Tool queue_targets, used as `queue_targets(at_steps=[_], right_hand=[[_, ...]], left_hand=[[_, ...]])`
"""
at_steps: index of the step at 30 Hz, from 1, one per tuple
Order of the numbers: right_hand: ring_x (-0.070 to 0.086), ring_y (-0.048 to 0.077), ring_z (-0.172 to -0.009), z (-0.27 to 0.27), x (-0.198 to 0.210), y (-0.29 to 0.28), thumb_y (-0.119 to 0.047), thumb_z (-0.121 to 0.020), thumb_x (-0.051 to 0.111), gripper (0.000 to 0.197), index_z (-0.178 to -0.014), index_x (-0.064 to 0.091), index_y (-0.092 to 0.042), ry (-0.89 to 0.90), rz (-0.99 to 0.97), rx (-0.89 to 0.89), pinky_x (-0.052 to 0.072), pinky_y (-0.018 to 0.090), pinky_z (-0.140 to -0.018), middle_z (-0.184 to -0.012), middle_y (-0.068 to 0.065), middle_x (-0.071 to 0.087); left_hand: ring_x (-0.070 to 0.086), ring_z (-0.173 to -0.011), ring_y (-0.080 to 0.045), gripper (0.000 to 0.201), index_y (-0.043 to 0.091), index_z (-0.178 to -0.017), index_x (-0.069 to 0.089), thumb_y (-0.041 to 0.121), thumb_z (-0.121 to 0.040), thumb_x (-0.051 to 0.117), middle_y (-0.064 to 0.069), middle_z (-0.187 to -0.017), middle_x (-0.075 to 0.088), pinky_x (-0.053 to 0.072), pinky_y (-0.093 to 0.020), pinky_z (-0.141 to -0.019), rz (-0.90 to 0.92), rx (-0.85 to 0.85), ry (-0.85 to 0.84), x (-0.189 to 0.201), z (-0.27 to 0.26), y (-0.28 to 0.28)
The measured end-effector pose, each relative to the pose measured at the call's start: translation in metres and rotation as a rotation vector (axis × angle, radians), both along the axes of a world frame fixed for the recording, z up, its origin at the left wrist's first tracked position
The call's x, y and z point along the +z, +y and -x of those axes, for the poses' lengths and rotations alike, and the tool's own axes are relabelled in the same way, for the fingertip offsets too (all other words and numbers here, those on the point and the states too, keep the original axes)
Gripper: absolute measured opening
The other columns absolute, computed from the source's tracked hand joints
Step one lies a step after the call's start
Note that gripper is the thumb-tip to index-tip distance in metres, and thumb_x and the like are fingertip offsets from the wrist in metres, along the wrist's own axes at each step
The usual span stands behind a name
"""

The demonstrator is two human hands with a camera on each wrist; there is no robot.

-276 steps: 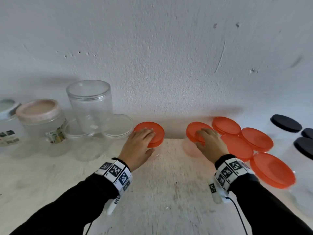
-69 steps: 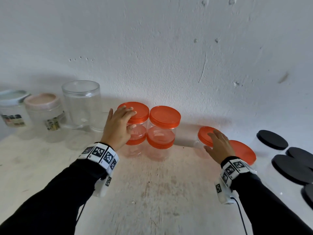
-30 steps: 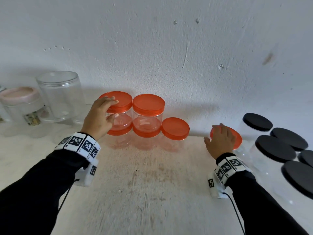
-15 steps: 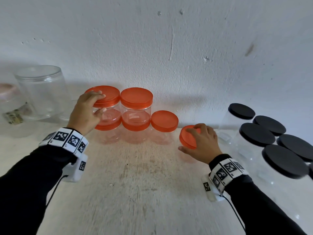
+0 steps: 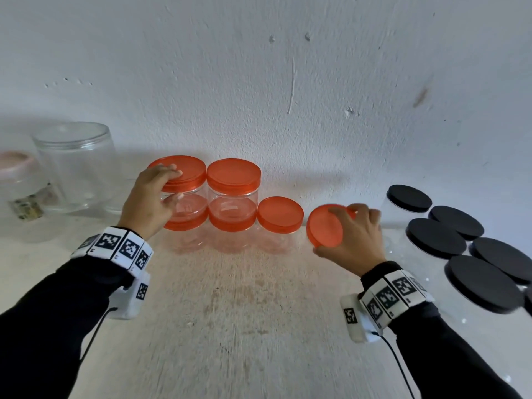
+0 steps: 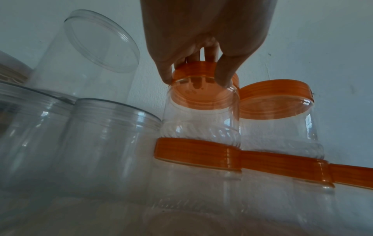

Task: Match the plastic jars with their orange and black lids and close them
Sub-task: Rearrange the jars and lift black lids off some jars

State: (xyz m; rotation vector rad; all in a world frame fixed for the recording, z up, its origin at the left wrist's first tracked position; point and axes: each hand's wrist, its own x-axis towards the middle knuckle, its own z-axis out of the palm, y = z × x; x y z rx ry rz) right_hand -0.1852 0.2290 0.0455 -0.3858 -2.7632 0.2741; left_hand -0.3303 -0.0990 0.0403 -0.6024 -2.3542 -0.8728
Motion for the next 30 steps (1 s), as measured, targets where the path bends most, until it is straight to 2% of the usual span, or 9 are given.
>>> queue_targets(at_steps=[3, 5, 8, 12, 17, 20, 22, 25, 30], right_hand=[[0.026, 0.033, -0.120, 0.010, 0.013, 0.001, -0.042, -0.058, 0.082, 0.086, -0.132, 0.043, -0.023, 0.233, 0.106, 0.010, 0.035, 0.046, -0.094, -0.136, 0.010, 0.028], [0.027, 0.033, -0.121, 0.020, 0.020, -0.002, -0.041, -0.060, 0.081, 0.086, -0.134, 0.040, -0.025, 0.268, 0.218, 0.050, 0.036, 0.041, -0.092, -0.139, 0.008, 0.024], [0.027, 0.029, -0.123, 0.039, 0.028, -0.011, -0.040, -0.063, 0.080, 0.086, -0.137, 0.036, -0.028, 0.257, 0.355, 0.103, 0.031, 0.033, -0.092, -0.139, 0.005, 0.022], [0.025, 0.031, -0.129, 0.066, 0.032, -0.027, -0.038, -0.066, 0.079, 0.084, -0.138, 0.036, -0.026, 0.181, 0.396, 0.121, 0.032, 0.039, -0.101, -0.144, 0.006, 0.019], [0.027, 0.026, -0.131, 0.087, 0.032, -0.039, -0.039, -0.069, 0.078, 0.077, -0.134, 0.042, -0.020, 0.121, 0.413, 0.177, 0.033, 0.034, -0.101, -0.143, 0.004, 0.019], [0.031, 0.027, -0.130, 0.094, 0.028, -0.042, -0.040, -0.069, 0.078, 0.078, -0.134, 0.041, -0.016, 0.107, 0.396, 0.197, 0.036, 0.037, -0.103, -0.143, 0.005, 0.019], [0.033, 0.029, -0.130, 0.095, 0.023, -0.042, -0.038, -0.068, 0.079, 0.088, -0.139, 0.033, -0.013, 0.149, 0.439, 0.211, 0.037, 0.037, -0.104, -0.143, 0.007, 0.018], [0.026, 0.027, -0.134, 0.091, 0.012, -0.039, -0.031, -0.063, 0.084, 0.111, -0.145, 0.013, -0.011, 0.222, 0.597, 0.188, 0.030, 0.036, -0.107, -0.146, 0.010, 0.012], [0.024, 0.032, -0.138, 0.085, -0.020, -0.029, -0.020, -0.061, 0.086, 0.124, -0.147, -0.003, -0.012, 0.120, 0.790, 0.126, 0.028, 0.049, -0.111, -0.150, 0.013, 0.009]], left_hand=[[0.038, -0.129, -0.028, 0.041, 0.002, -0.120, 0.058, 0.002, -0.080, 0.067, -0.012, -0.131, 0.052, 0.024, -0.030, -0.104, -0.003, -0.005, 0.012, 0.000, 0.001, 0.000], [0.038, -0.129, -0.029, 0.041, 0.001, -0.119, 0.058, 0.003, -0.080, 0.067, -0.013, -0.130, 0.053, 0.024, -0.030, -0.104, -0.005, -0.015, 0.017, 0.000, 0.002, -0.001], [0.037, -0.129, -0.027, 0.040, 0.003, -0.120, 0.057, 0.007, -0.081, 0.066, -0.011, -0.130, 0.052, 0.025, -0.029, -0.103, -0.010, -0.013, 0.008, -0.001, 0.002, -0.002], [0.036, -0.130, -0.025, 0.039, 0.004, -0.120, 0.057, 0.009, -0.082, 0.066, -0.010, -0.131, 0.051, 0.024, -0.027, -0.103, -0.018, -0.011, -0.003, -0.001, 0.002, -0.001], [0.037, -0.129, -0.025, 0.039, 0.004, -0.119, 0.058, 0.007, -0.081, 0.067, -0.010, -0.130, 0.051, 0.025, -0.026, -0.104, -0.031, -0.015, -0.001, -0.001, 0.002, 0.000], [0.038, -0.128, -0.025, 0.040, 0.004, -0.119, 0.058, 0.006, -0.080, 0.067, -0.009, -0.130, 0.052, 0.026, -0.027, -0.103, -0.038, -0.014, 0.009, -0.003, 0.003, -0.001], [0.039, -0.128, -0.027, 0.040, 0.004, -0.119, 0.058, 0.006, -0.080, 0.068, -0.010, -0.129, 0.052, 0.027, -0.028, -0.103, -0.036, -0.015, 0.018, -0.003, 0.003, -0.001], [0.039, -0.128, -0.027, 0.040, 0.004, -0.118, 0.058, 0.005, -0.079, 0.068, -0.010, -0.129, 0.052, 0.026, -0.028, -0.103, -0.032, -0.010, 0.023, -0.003, 0.003, -0.001], [0.039, -0.128, -0.026, 0.041, 0.004, -0.119, 0.058, 0.003, -0.079, 0.068, -0.010, -0.129, 0.052, 0.025, -0.028, -0.105, -0.029, -0.009, 0.021, -0.004, 0.003, 0.000]])
